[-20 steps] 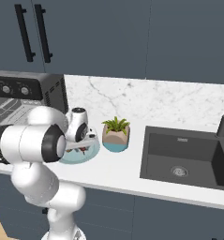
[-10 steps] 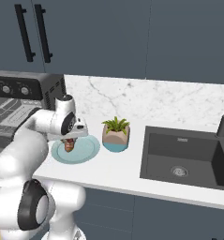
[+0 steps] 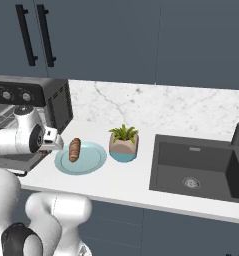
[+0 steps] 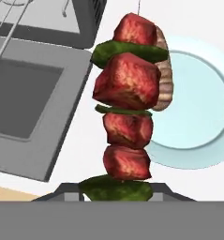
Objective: Pick up the kebab skewer and baguette bread, and place them inside the toaster oven. Close the toaster oven door and start by setting the timer.
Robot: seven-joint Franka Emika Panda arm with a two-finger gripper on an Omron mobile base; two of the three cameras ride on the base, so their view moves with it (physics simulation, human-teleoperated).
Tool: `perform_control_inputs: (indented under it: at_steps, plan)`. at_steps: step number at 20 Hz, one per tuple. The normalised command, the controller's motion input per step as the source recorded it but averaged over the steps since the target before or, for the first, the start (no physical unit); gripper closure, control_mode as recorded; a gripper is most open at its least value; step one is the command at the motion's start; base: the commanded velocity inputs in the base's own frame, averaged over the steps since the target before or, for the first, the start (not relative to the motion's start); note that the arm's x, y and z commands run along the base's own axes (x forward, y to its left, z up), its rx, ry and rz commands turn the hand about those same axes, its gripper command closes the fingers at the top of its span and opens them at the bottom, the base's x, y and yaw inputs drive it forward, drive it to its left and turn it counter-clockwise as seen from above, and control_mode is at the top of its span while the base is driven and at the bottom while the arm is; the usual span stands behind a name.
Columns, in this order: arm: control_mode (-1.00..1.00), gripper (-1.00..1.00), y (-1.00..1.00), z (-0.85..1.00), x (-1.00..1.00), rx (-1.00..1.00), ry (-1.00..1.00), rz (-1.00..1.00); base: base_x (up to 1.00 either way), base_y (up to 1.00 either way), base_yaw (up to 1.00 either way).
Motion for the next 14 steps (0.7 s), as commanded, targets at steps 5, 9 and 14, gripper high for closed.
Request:
perform_control_inputs:
  at_steps: [5, 9, 14]
  plan:
    - [-1.0, 1.0, 1.0, 0.29, 0.09, 0.0, 0.01, -0.2, 0.0, 0.0, 0.0]
    - [-1.0, 1.0, 1.0, 0.38, 0.08, 0.0, 0.0, -0.07, 0.0, 0.0, 0.0]
    - [-1.0, 1.0, 1.0, 0.38, 0.04, 0.0, 0.01, 0.0, 0.0, 0.0, 0.0]
